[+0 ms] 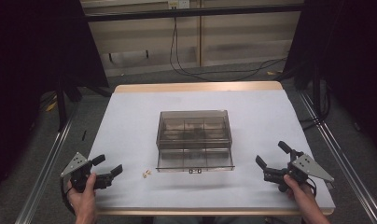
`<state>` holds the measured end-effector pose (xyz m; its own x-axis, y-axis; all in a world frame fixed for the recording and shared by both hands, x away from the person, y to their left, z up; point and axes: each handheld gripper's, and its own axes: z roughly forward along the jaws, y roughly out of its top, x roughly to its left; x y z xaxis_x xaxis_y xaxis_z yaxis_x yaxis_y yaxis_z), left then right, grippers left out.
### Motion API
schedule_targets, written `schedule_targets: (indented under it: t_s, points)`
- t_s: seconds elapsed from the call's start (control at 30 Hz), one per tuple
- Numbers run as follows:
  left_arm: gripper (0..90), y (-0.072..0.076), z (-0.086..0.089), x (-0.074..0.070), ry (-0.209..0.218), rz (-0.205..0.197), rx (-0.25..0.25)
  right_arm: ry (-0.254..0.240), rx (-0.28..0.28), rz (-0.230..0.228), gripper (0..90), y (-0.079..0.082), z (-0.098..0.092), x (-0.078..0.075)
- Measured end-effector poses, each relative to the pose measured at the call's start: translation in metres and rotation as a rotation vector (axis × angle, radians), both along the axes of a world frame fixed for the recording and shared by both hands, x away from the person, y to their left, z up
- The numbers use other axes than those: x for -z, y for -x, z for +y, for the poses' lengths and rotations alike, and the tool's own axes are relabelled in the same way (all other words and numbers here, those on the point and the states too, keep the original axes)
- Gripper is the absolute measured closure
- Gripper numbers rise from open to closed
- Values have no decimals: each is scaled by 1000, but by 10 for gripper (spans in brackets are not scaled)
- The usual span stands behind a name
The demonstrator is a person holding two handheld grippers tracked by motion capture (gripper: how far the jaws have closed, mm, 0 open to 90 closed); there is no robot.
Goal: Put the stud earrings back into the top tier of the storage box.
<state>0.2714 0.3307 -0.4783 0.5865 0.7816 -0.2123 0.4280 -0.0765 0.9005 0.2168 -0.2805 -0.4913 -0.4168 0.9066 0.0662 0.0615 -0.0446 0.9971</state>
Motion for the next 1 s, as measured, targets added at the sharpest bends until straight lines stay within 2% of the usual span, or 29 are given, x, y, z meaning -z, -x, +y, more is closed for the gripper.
schedule_targets:
  t_s: [0.17, 0.2, 0.23, 0.3, 0.33, 0.4, 0.43, 0.5, 0.53, 0.63, 0.73, 0.77, 0.8, 0.87, 0.9, 0.97, 1.0]
  points:
    - [41, 0, 0, -2, -14, -22, 4, 3, 0, -1, 0, 0, 0, 0]
    - [40, 0, -2, -1, -7, -17, -2, 4, 0, -1, 0, 0, 0, 0]
    - [42, 0, -2, -2, -16, -15, 5, 2, 3, -1, 0, 0, 0, 0]
    - [51, -2, -9, -2, -2, 13, 3, 6, 5, 1, 0, 1, 0, 0]
    - [53, -2, -13, -3, -26, 33, 15, 6, 5, 1, 0, 1, 0, 0]
    - [67, -3, -20, -6, -65, 45, 35, 3, 1, -2, 0, 0, 0, 0]
    - [67, -3, -27, -9, -72, 42, 58, 4, 1, -2, 0, 0, 0, 0]
    - [66, -3, -32, -11, -80, 43, 71, 3, 1, -1, 0, 0, 0, 0]
    - [57, -3, -36, -12, -98, 46, 84, 2, -1, -1, 0, 0, 0, 0]
    - [53, -3, -46, -13, -194, 31, 111, 0, 0, 0, 0, 0, 0, 0]
    - [56, -5, -51, -17, -197, 38, 143, 0, 0, 0, 0, 0, 0, 0]
    - [56, -5, -53, -21, -217, 28, 155, 1, 0, 0, 0, 0, 0, 0]
    - [70, -4, -55, -25, -238, 11, 168, 2, -2, -2, 0, 0, 0, 0]
    - [99, -4, -55, -27, -248, 8, 180, 1, -2, -2, 0, 0, 0, 0]
    - [170, -4, -57, -28, -255, 14, 191, 1, -2, -1, 0, 0, 0, 0]
    - [203, -5, -59, -31, -281, 26, 213, 0, -2, 0, 0, 0, 0, 0]
    - [280, -5, -61, -33, -297, 31, 228, 0, -2, 0, 0, 0, 0, 0]
